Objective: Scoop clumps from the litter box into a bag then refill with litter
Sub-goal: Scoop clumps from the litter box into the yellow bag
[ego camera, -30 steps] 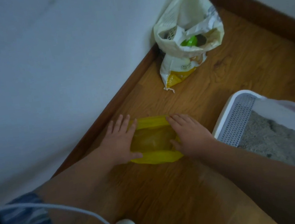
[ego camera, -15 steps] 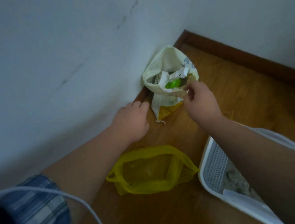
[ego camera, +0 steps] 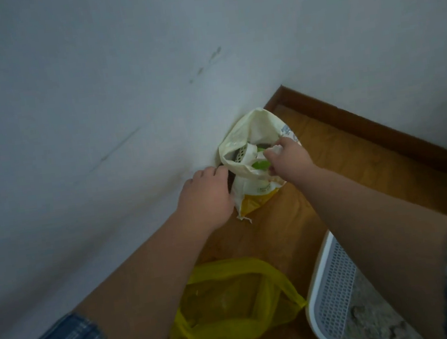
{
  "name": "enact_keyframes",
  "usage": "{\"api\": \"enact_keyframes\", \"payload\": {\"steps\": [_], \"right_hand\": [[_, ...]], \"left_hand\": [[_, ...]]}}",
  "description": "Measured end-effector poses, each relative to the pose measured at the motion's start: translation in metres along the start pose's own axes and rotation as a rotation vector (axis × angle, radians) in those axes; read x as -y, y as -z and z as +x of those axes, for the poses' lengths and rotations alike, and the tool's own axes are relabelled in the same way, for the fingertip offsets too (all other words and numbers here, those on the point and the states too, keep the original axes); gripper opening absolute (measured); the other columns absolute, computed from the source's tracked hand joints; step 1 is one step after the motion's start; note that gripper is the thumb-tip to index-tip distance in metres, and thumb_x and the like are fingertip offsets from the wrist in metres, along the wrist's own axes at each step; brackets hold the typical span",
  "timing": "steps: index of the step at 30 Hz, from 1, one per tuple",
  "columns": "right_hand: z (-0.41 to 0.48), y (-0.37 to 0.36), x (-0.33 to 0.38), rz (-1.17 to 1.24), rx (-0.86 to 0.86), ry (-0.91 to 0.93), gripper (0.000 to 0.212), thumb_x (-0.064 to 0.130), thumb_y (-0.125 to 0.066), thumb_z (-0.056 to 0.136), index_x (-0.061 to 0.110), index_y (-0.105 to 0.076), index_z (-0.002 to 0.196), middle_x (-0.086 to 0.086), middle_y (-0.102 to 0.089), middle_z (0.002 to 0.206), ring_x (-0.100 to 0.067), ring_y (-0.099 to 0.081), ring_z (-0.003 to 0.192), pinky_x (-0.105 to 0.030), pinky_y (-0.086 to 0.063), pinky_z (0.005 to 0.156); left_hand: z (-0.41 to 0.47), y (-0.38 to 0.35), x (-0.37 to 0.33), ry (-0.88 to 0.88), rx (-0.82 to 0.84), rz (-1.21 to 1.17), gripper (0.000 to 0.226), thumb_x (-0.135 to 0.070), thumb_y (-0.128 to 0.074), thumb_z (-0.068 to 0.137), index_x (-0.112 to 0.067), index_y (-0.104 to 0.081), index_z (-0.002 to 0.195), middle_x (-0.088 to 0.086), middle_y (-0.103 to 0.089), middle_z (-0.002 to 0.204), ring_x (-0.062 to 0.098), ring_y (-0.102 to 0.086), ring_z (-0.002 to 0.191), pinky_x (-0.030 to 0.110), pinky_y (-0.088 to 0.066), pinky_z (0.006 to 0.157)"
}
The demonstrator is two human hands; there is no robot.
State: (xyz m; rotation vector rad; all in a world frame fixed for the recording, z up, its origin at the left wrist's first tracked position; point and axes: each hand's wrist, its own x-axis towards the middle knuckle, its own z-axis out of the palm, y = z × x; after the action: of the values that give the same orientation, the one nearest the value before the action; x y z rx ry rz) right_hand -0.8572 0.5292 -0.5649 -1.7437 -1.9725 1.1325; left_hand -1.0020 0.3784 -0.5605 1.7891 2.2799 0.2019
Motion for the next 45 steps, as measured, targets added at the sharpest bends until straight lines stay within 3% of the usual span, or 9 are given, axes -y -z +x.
{"api": "enact_keyframes", "payload": {"steps": [2, 7, 12, 15, 21, 25, 36, 40, 45], "right_hand": [[-0.008, 0.0, 0.0, 0.007, -0.032, 0.009, 0.028, 0.026, -0.052, 0.097, 0.022, -0.056, 0.124, -0.005, -0.069, 0.091, -0.015, -0.07, 0.068, -0.024, -0.049, 0.047], [-0.033, 0.016, 0.0, -0.2, -0.096, 0.172, 0.028, 0.019, -0.049, 0.097, 0.026, -0.055, 0.123, 0.005, -0.058, 0.089, -0.013, -0.062, 0.072, -0.024, -0.045, 0.049], [-0.049, 0.018, -0.006, -0.739, 0.069, 0.253, 0.042, 0.008, -0.055, 0.088, 0.019, -0.039, 0.125, -0.004, -0.055, 0.105, -0.02, -0.059, 0.078, -0.038, -0.056, 0.065], [-0.055, 0.012, -0.009, -0.889, -0.005, 0.265, 0.053, 0.015, -0.056, 0.088, 0.017, -0.031, 0.134, -0.002, -0.054, 0.097, -0.02, -0.057, 0.068, -0.037, -0.049, 0.054], [-0.085, 0.025, -0.033, -0.761, -0.156, 0.297, 0.04, 0.016, -0.051, 0.094, 0.023, -0.037, 0.131, 0.006, -0.048, 0.082, -0.016, -0.054, 0.063, -0.034, -0.049, 0.051], [-0.118, 0.054, -0.057, -0.627, -0.177, 0.313, 0.042, 0.027, -0.056, 0.095, 0.032, -0.035, 0.132, 0.007, -0.056, 0.092, -0.013, -0.058, 0.071, -0.036, -0.054, 0.057], [-0.234, 0.146, -0.194, -0.261, -0.1, -0.096, 0.018, 0.037, -0.062, 0.093, 0.031, -0.059, 0.11, 0.014, -0.064, 0.088, -0.005, -0.061, 0.073, -0.027, -0.048, 0.06], [-0.264, 0.167, -0.239, -0.301, -0.074, -0.179, 0.015, 0.03, -0.065, 0.092, 0.032, -0.063, 0.107, 0.013, -0.066, 0.088, -0.01, -0.062, 0.077, -0.037, -0.053, 0.074], [-0.277, 0.167, -0.271, -0.238, -0.036, -0.241, 0.005, 0.028, -0.064, 0.091, 0.029, -0.066, 0.095, 0.005, -0.062, 0.077, -0.014, -0.059, 0.067, -0.033, -0.045, 0.06]], "left_hand": [[-0.004, 0.0, 0.002, 0.012, 0.004, -0.013, 0.047, -0.027, -0.046, 0.093, -0.016, -0.043, 0.138, 0.009, -0.052, 0.133, 0.029, -0.05, 0.12, 0.044, -0.046, 0.097], [-0.022, 0.001, -0.003, 0.016, 0.015, -0.029, 0.045, -0.026, -0.047, 0.091, -0.016, -0.044, 0.136, 0.007, -0.053, 0.131, 0.028, -0.05, 0.118, 0.044, -0.046, 0.095], [-0.041, -0.013, -0.013, -0.085, 0.047, 0.055, 0.046, -0.028, -0.047, 0.091, -0.018, -0.041, 0.135, 0.005, -0.051, 0.129, 0.025, -0.048, 0.119, 0.039, -0.045, 0.095], [-0.05, -0.022, -0.015, -0.152, 0.087, 0.13, 0.054, -0.029, -0.048, 0.091, -0.016, -0.034, 0.142, 0.006, -0.047, 0.134, 0.026, -0.045, 0.124, 0.042, -0.043, 0.101], [-0.069, -0.031, -0.025, -0.186, 0.102, 0.149, 0.059, -0.031, -0.049, 0.092, -0.016, -0.031, 0.146, 0.008, -0.039, 0.145, 0.027, -0.039, 0.132, 0.041, -0.039, 0.106], [-0.073, -0.047, -0.052, -0.268, 0.12, 0.168, 0.062, -0.032, -0.049, 0.092, -0.016, -0.029, 0.148, 0.01, -0.037, 0.148, 0.028, -0.038, 0.135, 0.042, -0.037, 0.108], [-0.083, -0.109, -0.154, -0.508, 0.303, 0.069, 0.058, -0.033, -0.047, 0.097, -0.018, -0.028, 0.15, 0.008, -0.031, 0.154, 0.029, -0.037, 0.137, 0.043, -0.038, 0.106], [-0.077, -0.132, -0.179, -0.579, 0.397, 0.099, 0.062, -0.035, -0.046, 0.099, -0.017, -0.023, 0.154, 0.009, -0.022, 0.161, 0.028, -0.025, 0.145, 0.045, -0.035, 0.111], [-0.085, -0.152, -0.186, -0.575, 0.528, 0.201, 0.069, -0.039, -0.045, 0.1, -0.017, -0.013, 0.157, 0.009, 0.0, 0.166, 0.03, 0.002, 0.152, 0.05, -0.022, 0.12]]}}
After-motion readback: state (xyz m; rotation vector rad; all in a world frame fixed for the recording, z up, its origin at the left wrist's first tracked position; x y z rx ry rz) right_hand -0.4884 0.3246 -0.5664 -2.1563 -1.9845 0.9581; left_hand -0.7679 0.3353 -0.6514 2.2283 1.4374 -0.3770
